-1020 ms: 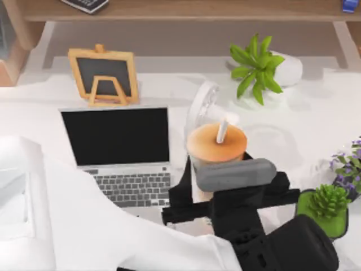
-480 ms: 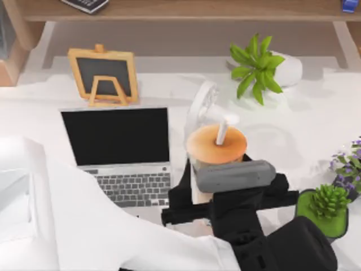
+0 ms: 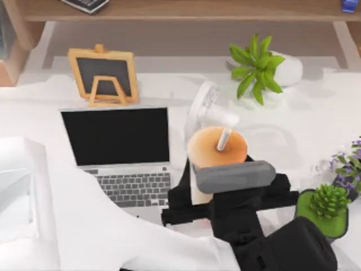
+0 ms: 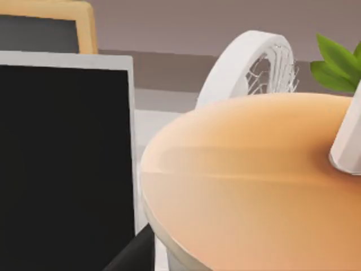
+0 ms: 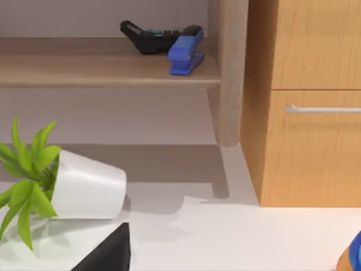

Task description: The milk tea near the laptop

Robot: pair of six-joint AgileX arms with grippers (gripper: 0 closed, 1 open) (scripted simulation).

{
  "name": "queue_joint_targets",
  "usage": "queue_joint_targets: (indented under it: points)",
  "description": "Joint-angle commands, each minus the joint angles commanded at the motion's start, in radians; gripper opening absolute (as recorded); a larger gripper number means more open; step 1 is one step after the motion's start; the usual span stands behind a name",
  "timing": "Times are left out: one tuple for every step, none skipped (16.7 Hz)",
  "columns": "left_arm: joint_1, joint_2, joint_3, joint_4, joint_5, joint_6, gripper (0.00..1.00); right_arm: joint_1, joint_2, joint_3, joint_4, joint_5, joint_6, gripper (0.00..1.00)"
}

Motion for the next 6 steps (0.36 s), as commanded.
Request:
queue_joint_targets:
  points:
    - [0.0,0.0,0.0,0.0,0.0,0.0,1.0,0.0,0.0,0.0,0.0,0.0,0.0,1.0]
    - [0.0,0.0,0.0,0.0,0.0,0.0,1.0,0.0,0.0,0.0,0.0,0.0,0.0,1.0]
    - [0.0,0.0,0.0,0.0,0.0,0.0,1.0,0.0,0.0,0.0,0.0,0.0,0.0,1.0]
    - [0.0,0.0,0.0,0.0,0.0,0.0,1.0,0.0,0.0,0.0,0.0,0.0,0.0,1.0]
    - [0.0,0.0,0.0,0.0,0.0,0.0,1.0,0.0,0.0,0.0,0.0,0.0,0.0,1.0]
    - [0.0,0.0,0.0,0.0,0.0,0.0,1.0,0.0,0.0,0.0,0.0,0.0,0.0,1.0]
